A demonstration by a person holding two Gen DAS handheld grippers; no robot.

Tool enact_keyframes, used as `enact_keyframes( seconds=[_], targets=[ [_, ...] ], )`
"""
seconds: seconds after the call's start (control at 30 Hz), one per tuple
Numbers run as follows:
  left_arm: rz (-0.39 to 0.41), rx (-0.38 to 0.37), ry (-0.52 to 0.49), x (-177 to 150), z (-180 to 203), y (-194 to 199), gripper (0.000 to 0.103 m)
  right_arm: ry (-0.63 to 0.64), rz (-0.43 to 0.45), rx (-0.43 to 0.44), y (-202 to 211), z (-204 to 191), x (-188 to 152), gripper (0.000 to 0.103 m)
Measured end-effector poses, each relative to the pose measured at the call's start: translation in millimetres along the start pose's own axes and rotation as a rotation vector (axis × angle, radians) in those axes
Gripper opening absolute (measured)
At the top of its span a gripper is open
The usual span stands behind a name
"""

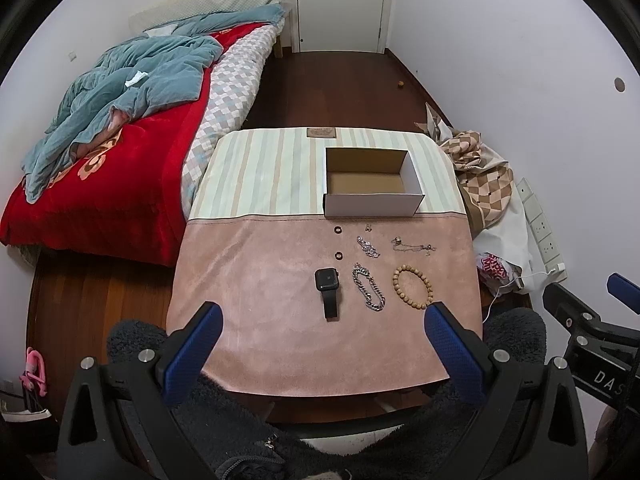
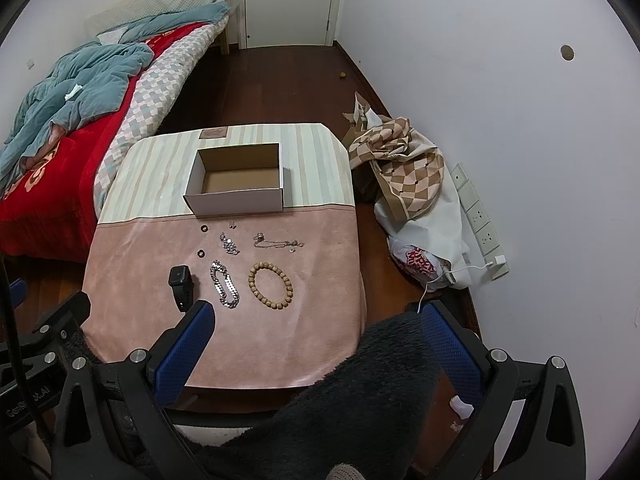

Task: Organize jewelry

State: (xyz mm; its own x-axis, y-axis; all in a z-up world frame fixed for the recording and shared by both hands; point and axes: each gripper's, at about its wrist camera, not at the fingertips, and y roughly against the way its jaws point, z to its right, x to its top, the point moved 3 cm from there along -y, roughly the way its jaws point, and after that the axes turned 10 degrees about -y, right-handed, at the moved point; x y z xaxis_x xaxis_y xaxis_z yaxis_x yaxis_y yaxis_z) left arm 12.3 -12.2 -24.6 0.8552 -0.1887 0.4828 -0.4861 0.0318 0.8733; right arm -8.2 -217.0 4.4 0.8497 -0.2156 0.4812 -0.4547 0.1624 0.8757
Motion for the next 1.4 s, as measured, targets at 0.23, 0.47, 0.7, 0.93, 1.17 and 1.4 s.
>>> enact_keyframes(
  seconds=[0.23,0.47,0.7,0.93,1.17,1.4],
  targets=[
    [-0.001,-0.001,0.002,0.1,0.3,-0.8,0.103,-0.001,0.0,0.0,-0.1,0.2,-0.8,0.103],
    [-0.002,-0.003,0.0,4.1,2.0,0.1,0.103,-0.001,0.005,-0.002,0.2,1.0,-0.4,0.103],
    [-0.001,-0.007,0.002,5.4,2.1,0.1,0.103,-0.004,0.004,0.0,0.9,1.8,-0.7,0.103],
    [0.005,-0.01,0.004,5.9,3.2,0.0,0.103,-0.004,0.009,0.001,2.5,2.8,-0.4,0.103],
    [0.005,-0.014,0.009,3.6,2.8,-0.2,0.103,0.0,0.002,0.009,2.7,0.2,-1.6,0.103],
    [0.002,0.002,0.025,6.4,-2.2,-9.3,0.103,-0.018,0.012,0.012,-1.4,-0.1,-1.0,0.103]
  ],
)
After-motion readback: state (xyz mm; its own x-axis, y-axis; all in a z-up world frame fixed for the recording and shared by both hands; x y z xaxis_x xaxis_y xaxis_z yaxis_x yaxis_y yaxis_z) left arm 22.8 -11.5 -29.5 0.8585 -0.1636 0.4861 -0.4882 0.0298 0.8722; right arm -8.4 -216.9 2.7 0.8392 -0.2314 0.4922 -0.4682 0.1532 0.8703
